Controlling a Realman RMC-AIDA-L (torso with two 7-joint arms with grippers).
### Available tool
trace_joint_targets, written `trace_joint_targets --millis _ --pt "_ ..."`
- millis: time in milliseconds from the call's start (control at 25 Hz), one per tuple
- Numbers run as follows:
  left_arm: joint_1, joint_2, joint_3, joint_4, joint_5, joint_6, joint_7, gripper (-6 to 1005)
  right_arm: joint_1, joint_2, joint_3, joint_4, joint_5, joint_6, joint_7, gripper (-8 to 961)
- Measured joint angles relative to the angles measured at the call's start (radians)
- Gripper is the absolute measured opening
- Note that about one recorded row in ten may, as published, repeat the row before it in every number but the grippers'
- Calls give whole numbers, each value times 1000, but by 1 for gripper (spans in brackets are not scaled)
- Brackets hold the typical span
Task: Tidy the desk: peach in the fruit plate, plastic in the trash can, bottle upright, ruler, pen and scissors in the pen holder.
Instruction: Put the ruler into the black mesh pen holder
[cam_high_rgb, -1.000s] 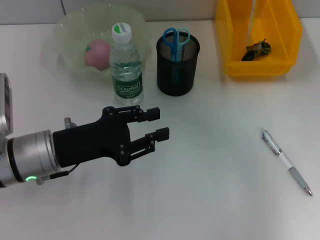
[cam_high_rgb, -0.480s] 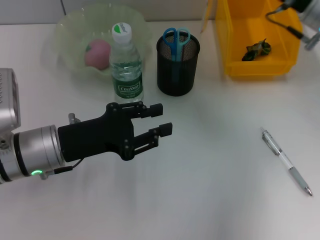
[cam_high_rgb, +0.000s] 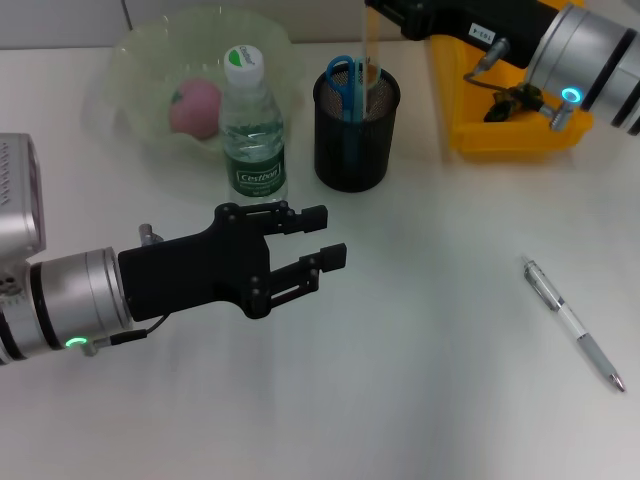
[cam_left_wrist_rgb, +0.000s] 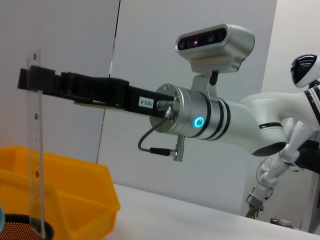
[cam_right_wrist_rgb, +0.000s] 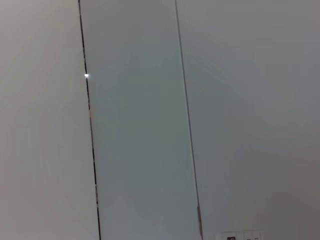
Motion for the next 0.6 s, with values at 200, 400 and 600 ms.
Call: trace_joint_targets --millis 200,400,600 --pt "-4 0 1 0 0 -5 0 456 7 2 6 38 30 10 -60 385" --pt "-5 0 4 0 0 -11 0 456 16 2 2 85 91 26 -140 388" --pt "-9 0 5 -14 0 -12 0 455 26 2 1 107 94 33 -159 391"
